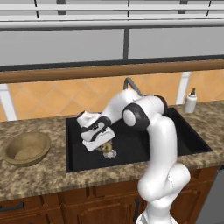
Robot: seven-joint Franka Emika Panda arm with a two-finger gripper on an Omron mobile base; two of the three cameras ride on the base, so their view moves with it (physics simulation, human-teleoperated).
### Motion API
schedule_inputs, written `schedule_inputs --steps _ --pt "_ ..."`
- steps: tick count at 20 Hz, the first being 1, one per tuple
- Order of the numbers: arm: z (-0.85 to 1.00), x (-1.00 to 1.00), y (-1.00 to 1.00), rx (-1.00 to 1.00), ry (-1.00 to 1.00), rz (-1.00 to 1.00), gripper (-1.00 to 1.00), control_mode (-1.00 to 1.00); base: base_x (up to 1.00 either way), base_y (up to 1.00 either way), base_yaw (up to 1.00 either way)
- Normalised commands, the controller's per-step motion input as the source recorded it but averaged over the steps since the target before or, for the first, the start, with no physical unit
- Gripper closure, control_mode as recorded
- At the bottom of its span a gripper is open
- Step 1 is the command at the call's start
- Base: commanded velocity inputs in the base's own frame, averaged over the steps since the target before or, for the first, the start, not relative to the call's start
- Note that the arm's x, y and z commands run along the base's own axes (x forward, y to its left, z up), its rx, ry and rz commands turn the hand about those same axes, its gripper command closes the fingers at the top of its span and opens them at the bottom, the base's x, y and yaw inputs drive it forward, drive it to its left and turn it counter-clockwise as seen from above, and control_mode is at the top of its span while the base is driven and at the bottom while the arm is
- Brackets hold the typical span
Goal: Pick the onion from the sink and place it in the bowl. Then pick the bowl and place it in the microwave. Then close the microwave door and press the start button.
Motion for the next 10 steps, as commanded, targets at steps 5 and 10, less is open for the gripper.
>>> schedule_inputs --steps 5,10 --pt "1.00 -0.61 0.34 0.21 0.00 0.19 1.00 -1.00 0.00 0.00 0.00" --pt "1.00 -0.50 0.39 0.23 -0.01 0.16 1.00 -1.00 0.00 0.00 0.00"
